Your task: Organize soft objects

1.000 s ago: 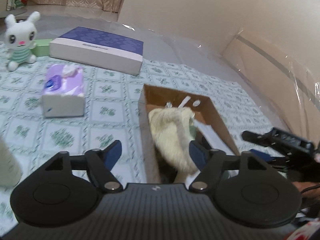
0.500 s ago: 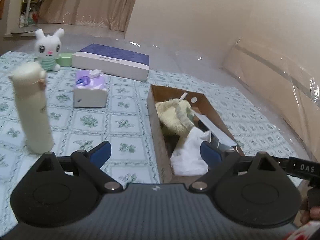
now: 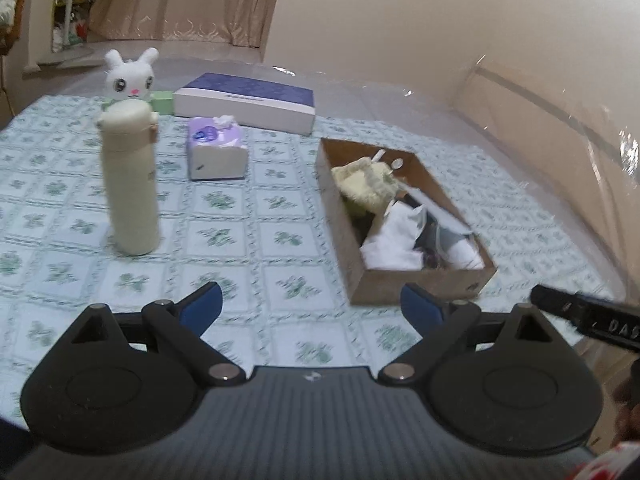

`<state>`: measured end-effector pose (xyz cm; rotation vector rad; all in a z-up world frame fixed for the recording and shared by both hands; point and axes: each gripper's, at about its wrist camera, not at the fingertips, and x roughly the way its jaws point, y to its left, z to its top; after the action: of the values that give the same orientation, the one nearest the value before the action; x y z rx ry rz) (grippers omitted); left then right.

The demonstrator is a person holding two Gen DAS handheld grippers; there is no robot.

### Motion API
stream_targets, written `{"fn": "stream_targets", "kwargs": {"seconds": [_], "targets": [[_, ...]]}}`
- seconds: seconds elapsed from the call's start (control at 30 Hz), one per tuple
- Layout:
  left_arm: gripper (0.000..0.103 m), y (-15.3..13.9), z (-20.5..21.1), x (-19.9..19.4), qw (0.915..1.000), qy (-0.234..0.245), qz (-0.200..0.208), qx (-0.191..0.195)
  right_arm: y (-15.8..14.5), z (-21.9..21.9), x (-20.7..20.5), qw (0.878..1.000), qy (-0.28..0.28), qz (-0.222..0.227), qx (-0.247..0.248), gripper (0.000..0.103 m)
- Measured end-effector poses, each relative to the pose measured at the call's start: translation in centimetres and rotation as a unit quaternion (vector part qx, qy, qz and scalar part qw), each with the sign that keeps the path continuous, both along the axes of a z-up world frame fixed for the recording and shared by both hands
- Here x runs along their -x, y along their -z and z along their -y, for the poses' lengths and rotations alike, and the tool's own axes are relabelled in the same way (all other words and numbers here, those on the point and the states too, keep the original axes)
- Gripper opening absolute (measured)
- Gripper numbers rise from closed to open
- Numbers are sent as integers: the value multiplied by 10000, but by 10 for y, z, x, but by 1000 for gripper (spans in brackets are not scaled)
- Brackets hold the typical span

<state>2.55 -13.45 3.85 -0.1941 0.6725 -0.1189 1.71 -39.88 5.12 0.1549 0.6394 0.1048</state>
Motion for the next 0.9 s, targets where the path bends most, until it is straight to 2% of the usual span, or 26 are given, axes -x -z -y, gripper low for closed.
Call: {"fn": "stream_targets", "kwargs": {"seconds": [0.1, 0.43, 0.7, 0.9], "targets": [[95, -1, -5, 16, 9999, -18, -24, -124, -1, -7, 13, 9997, -13, 43, 220, 82], [94, 1, -8, 55, 9993, 84, -77, -357, 4, -28, 46, 9983, -252, 62, 522, 83], [94, 4, -3, 70, 9988, 57, -38, -488, 3, -33, 61, 9984, -261, 50, 501, 83], [94, 9, -2, 72, 9974, 12, -20, -722, 6, -41, 64, 9980, -315, -77, 538, 83]]}}
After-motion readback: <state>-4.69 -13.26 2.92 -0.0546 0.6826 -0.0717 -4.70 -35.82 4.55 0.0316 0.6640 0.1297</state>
